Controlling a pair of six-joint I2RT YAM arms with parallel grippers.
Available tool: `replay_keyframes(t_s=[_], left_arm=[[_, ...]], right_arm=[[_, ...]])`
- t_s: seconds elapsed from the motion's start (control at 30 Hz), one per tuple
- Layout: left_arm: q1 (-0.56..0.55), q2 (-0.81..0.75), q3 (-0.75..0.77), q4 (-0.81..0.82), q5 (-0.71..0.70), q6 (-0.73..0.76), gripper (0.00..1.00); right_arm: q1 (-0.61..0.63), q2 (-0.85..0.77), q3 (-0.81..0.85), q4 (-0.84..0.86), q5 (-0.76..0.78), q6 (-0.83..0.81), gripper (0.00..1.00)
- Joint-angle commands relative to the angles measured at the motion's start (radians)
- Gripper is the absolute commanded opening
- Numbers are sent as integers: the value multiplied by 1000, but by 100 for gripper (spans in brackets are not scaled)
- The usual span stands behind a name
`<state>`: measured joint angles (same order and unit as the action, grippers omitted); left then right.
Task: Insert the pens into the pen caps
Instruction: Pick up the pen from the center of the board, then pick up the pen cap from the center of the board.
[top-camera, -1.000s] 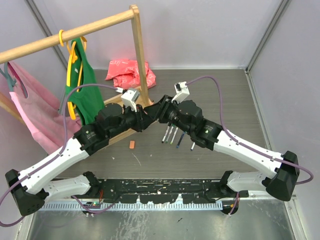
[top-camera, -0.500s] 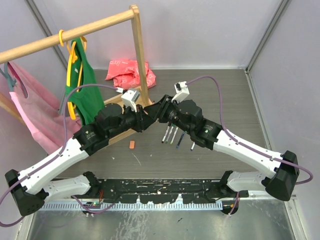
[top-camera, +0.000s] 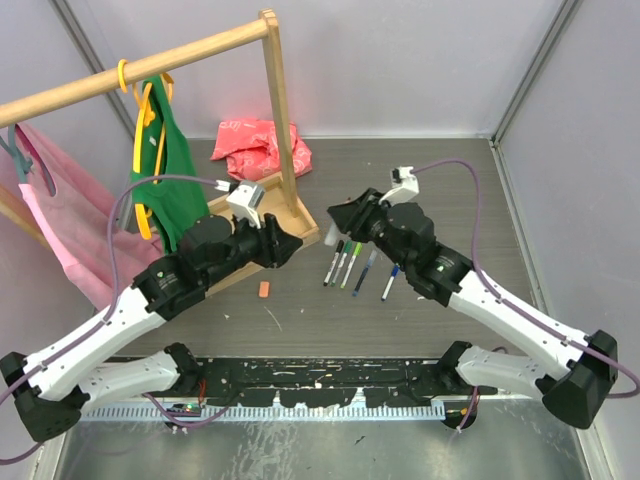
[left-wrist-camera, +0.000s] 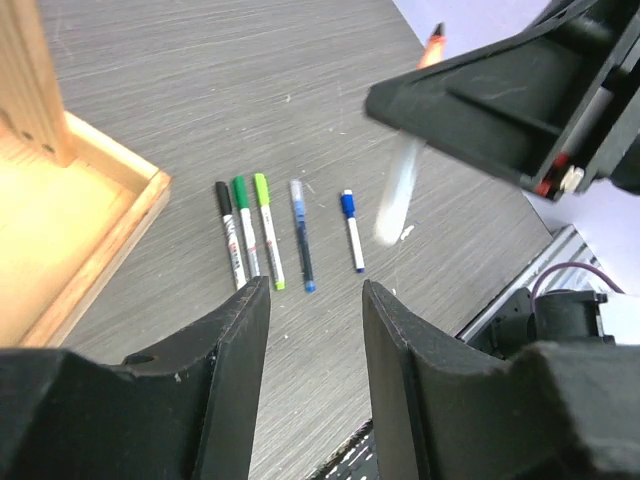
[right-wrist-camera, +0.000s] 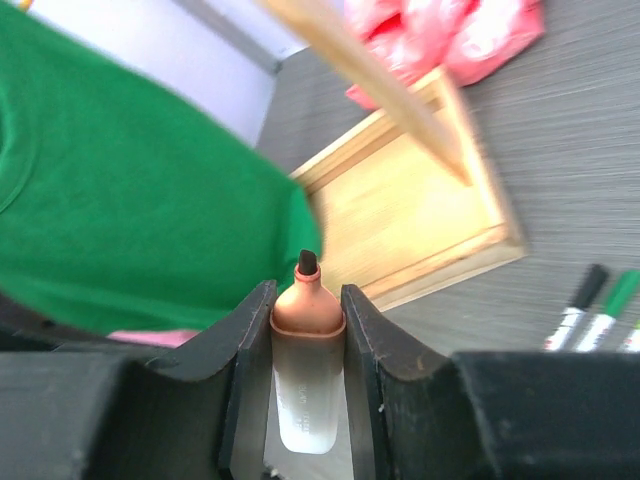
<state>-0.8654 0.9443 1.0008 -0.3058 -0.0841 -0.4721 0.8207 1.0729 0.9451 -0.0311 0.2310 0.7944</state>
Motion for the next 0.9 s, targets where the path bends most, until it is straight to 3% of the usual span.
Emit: replay_keyframes(t_s=[0.0,0.27,0.87], left_arm=[[3,-46,-19,-49,-78,-12,43],[21,3,-8,-235,-204,-86,43],[87,295,-74,-289,-237,-178,43]], right_arm=[[-61,-82,-54,-31,50,-28,10],[-75,-161,-101,-131,123,-82,10],[-75,-171,-169,-133,108,-76,9]])
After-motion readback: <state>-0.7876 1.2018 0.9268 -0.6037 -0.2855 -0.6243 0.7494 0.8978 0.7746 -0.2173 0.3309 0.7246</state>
